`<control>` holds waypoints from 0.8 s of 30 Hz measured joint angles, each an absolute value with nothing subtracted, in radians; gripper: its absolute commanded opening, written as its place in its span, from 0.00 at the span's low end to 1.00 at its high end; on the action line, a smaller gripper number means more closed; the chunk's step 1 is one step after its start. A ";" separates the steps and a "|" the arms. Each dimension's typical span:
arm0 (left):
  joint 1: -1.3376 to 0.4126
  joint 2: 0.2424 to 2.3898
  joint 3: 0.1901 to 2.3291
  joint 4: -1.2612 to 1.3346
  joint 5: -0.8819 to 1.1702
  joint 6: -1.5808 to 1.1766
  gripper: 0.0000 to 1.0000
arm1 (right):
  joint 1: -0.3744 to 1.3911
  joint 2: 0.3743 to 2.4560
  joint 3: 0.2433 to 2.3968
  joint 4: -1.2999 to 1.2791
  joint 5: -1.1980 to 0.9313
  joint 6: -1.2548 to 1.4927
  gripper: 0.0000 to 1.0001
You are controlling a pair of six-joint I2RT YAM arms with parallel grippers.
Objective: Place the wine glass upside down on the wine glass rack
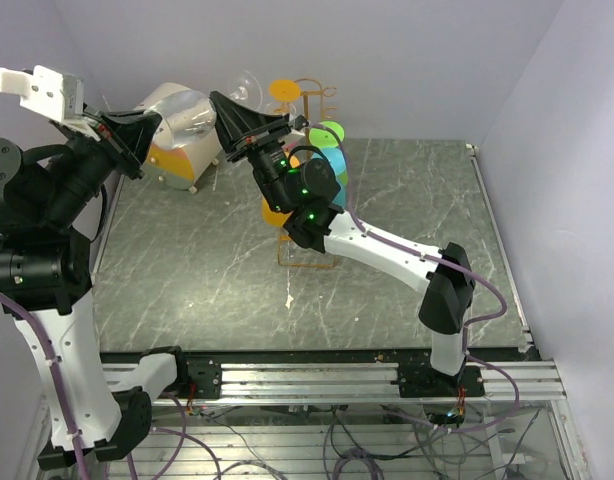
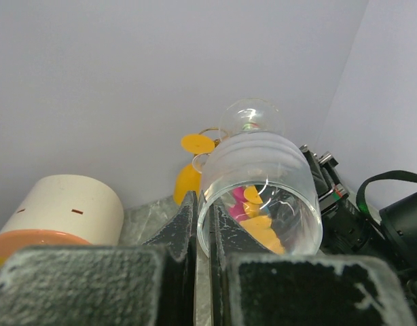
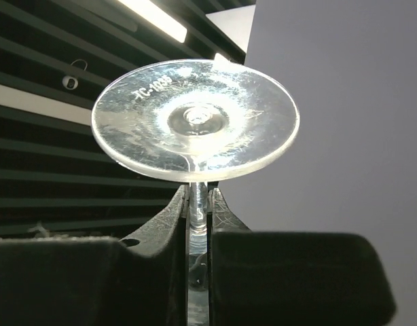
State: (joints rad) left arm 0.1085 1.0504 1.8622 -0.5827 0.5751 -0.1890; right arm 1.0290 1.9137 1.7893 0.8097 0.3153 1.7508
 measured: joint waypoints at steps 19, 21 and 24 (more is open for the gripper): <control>0.143 1.052 1.915 -0.567 0.720 -0.241 0.68 | 1.033 1.913 1.876 0.783 0.337 1.593 0.00; 0.144 1.045 1.939 -0.578 0.727 -0.224 0.70 | 1.035 1.905 1.895 0.772 0.343 1.552 0.00; 0.144 1.027 1.953 -0.600 0.729 -0.199 0.74 | 1.034 1.879 1.900 0.756 0.359 1.499 0.00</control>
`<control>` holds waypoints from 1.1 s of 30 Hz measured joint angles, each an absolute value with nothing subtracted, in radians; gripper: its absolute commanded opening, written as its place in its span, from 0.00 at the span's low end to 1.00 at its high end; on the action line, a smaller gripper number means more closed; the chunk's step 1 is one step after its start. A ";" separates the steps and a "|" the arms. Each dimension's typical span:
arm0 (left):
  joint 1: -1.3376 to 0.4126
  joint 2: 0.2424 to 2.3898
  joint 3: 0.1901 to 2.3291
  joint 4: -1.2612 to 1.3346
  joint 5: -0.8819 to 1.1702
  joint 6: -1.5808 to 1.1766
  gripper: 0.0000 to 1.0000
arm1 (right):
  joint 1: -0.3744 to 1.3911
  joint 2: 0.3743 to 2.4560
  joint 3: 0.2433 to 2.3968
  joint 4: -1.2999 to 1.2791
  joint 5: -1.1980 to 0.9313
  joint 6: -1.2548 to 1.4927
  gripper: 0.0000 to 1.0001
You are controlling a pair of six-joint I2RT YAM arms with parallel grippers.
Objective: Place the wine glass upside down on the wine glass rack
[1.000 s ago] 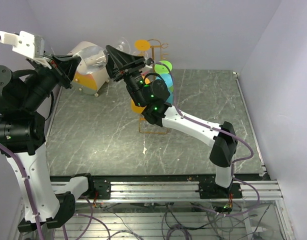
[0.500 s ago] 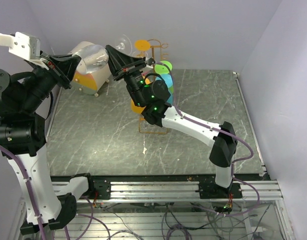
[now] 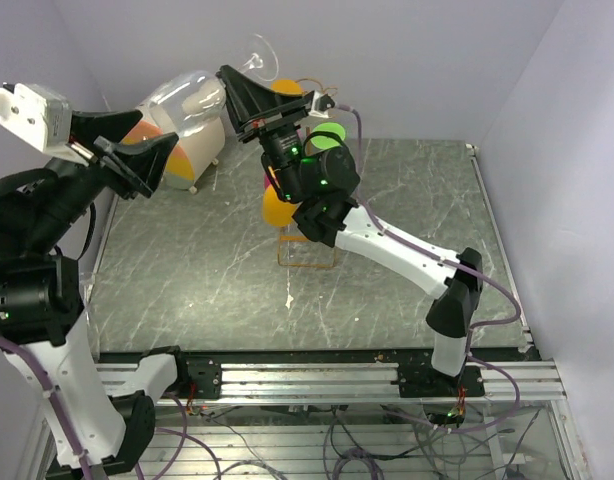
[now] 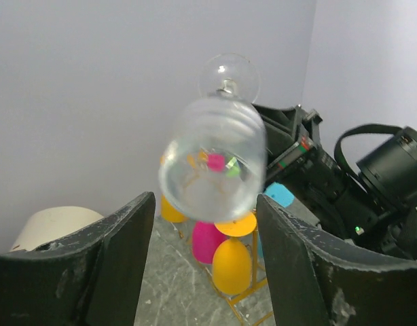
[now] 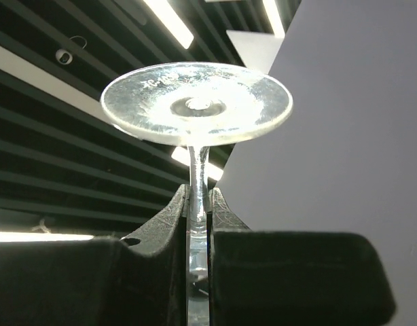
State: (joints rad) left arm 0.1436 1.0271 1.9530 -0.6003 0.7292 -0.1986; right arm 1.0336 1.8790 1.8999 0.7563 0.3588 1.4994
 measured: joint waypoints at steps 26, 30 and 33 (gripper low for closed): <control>0.143 1.325 2.219 -0.966 0.413 0.036 0.92 | 1.011 1.316 1.631 0.481 0.537 0.710 0.00; 0.143 1.401 2.177 -1.017 0.368 0.070 0.95 | 1.004 1.213 1.644 0.421 0.587 0.526 0.00; 0.143 1.451 2.148 -1.060 0.326 0.101 0.95 | 0.975 1.167 1.635 0.379 0.657 0.346 0.00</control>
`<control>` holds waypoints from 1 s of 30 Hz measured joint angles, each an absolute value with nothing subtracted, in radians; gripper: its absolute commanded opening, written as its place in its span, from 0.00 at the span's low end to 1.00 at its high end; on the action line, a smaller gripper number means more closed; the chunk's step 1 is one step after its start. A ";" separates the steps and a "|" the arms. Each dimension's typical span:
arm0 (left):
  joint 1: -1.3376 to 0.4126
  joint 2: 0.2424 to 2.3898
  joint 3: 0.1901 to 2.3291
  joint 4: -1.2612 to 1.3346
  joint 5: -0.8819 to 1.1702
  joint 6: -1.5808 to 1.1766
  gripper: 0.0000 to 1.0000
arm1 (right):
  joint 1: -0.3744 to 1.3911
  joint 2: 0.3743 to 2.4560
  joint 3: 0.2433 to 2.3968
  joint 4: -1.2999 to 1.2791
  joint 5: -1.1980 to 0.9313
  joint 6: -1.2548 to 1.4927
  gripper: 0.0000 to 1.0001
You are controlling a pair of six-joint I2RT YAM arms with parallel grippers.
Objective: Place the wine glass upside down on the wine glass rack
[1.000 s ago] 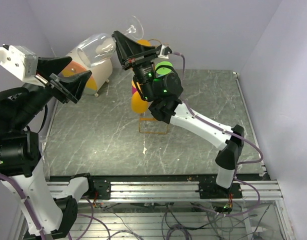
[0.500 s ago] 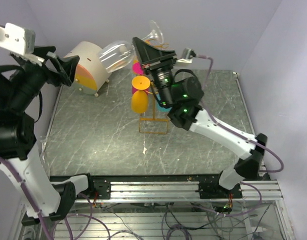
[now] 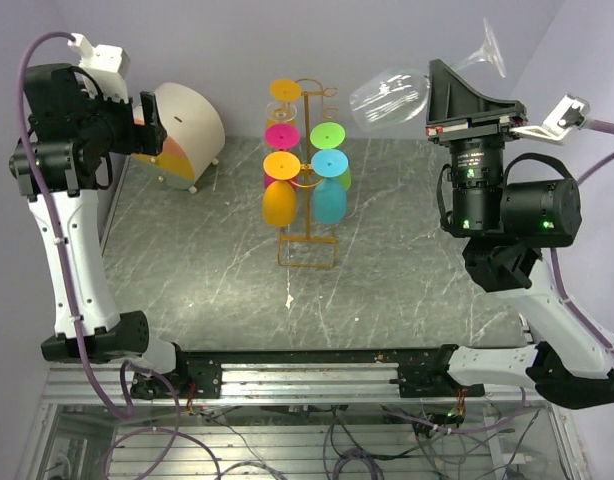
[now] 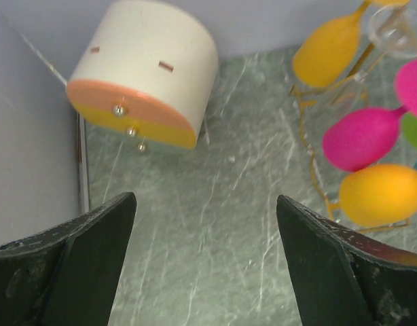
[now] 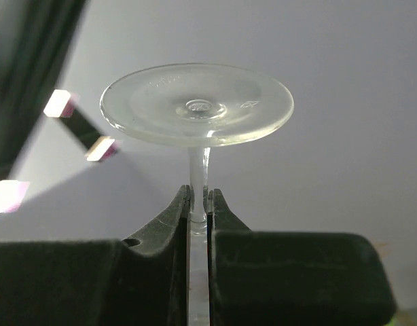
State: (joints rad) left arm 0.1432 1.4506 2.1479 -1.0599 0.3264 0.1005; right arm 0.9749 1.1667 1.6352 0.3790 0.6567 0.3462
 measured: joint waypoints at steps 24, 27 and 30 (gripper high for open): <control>0.143 1.434 1.903 -1.122 0.284 0.203 0.95 | 0.148 1.591 1.535 0.137 -0.319 0.123 0.00; 0.143 1.435 1.882 -1.136 0.300 0.208 0.95 | 0.149 1.681 1.575 0.146 -0.448 0.095 0.00; 0.143 1.436 1.881 -1.146 0.315 0.214 0.95 | 0.149 1.720 1.577 0.164 -0.535 0.077 0.00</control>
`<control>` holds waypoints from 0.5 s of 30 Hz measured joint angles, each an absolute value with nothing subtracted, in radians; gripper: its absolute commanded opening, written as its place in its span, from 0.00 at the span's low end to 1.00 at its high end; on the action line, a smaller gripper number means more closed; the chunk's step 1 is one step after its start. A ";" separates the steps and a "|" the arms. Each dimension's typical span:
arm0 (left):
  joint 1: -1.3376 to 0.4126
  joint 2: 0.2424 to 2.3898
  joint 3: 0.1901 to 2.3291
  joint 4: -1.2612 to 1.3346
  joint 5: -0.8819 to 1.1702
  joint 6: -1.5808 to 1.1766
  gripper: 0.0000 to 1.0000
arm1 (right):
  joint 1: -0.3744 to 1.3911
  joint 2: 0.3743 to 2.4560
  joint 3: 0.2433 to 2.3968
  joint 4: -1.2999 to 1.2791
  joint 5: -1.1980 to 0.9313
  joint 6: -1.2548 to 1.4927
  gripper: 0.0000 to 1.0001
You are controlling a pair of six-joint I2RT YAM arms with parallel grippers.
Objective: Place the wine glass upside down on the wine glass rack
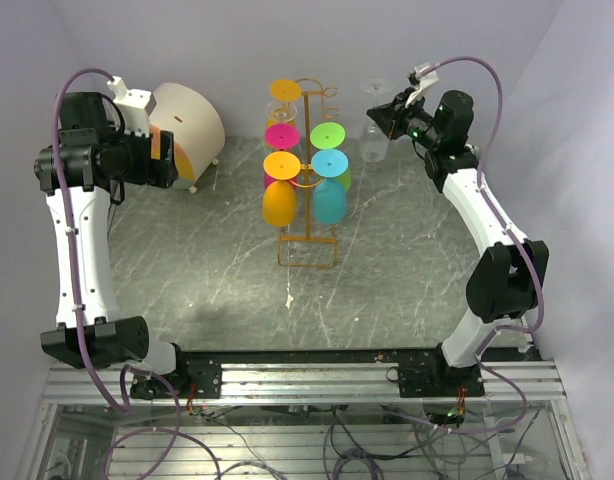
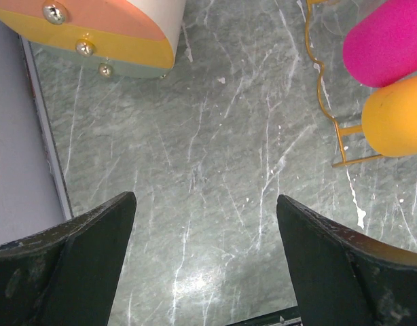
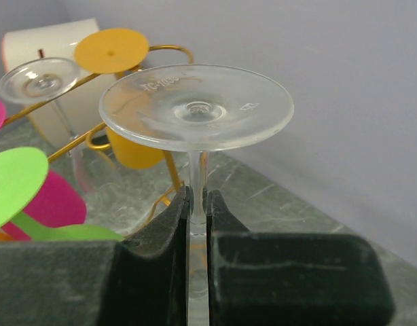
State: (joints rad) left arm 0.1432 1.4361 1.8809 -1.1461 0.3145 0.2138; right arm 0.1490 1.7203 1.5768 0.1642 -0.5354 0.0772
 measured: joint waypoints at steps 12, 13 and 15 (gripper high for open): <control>0.143 1.498 1.881 -1.175 0.364 0.236 0.99 | 0.152 1.821 1.673 0.265 -0.833 -0.059 0.00; 0.143 1.505 1.881 -1.180 0.366 0.237 1.00 | 0.154 1.843 1.694 0.261 -0.846 -0.068 0.00; 0.143 1.519 1.882 -1.191 0.368 0.242 1.00 | 0.161 1.882 1.730 0.237 -0.865 -0.095 0.00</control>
State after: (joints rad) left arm 0.1432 1.5192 1.8824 -1.1908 0.3679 0.2424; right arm 0.1608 1.8816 1.7298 0.2367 -0.8654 -0.0948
